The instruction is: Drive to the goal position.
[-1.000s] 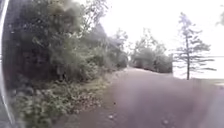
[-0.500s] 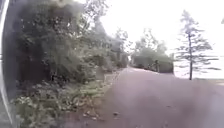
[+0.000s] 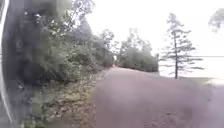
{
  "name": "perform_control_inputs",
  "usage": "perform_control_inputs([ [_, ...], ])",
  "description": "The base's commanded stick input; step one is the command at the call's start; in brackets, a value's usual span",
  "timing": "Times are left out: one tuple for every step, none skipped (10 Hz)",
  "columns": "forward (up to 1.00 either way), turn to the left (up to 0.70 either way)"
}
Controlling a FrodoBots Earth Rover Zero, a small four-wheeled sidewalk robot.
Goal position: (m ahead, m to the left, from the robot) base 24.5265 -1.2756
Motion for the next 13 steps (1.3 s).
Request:
perform_control_inputs([
  [0.70, 0.00],
  [0.70, 0.00],
  [0.70, 0.00],
  [0.70, 0.00],
  [0.70, 0.00],
  [0.70, 0.00],
  [0.70, 0.00],
  [0.70, 0.00],
  [0.70, 0.00],
  [0.70, 0.00],
  [0.70, 0.00],
  [0.70, 0.00],
  [0.70, 0.00],
])
